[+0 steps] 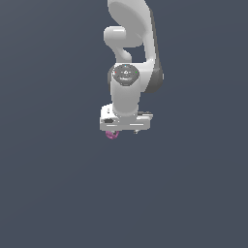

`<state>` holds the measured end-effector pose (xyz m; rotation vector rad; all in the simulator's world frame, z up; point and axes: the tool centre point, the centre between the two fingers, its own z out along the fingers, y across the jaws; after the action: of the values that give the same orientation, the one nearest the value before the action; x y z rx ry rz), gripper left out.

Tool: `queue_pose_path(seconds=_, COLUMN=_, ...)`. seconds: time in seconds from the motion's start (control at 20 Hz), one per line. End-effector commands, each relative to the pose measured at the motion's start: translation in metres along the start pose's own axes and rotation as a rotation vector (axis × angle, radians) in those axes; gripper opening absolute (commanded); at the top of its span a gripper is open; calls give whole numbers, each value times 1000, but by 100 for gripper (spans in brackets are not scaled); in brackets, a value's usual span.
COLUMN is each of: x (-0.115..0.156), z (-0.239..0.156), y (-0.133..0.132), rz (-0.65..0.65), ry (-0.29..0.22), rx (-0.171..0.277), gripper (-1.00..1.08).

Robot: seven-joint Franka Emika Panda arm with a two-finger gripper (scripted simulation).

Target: Pick up the object and move it to a goal position.

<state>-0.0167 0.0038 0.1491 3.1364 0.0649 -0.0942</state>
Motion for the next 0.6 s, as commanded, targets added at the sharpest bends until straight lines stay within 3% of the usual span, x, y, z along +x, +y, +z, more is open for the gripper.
queue_pose_path(seconds=0.0, x=0, z=0, y=0, rz=0, ry=0, rx=0, gripper=100)
queue_pose_path(seconds=0.55, x=7, z=-19, y=25, rz=17, ry=27, rx=-25, gripper=100)
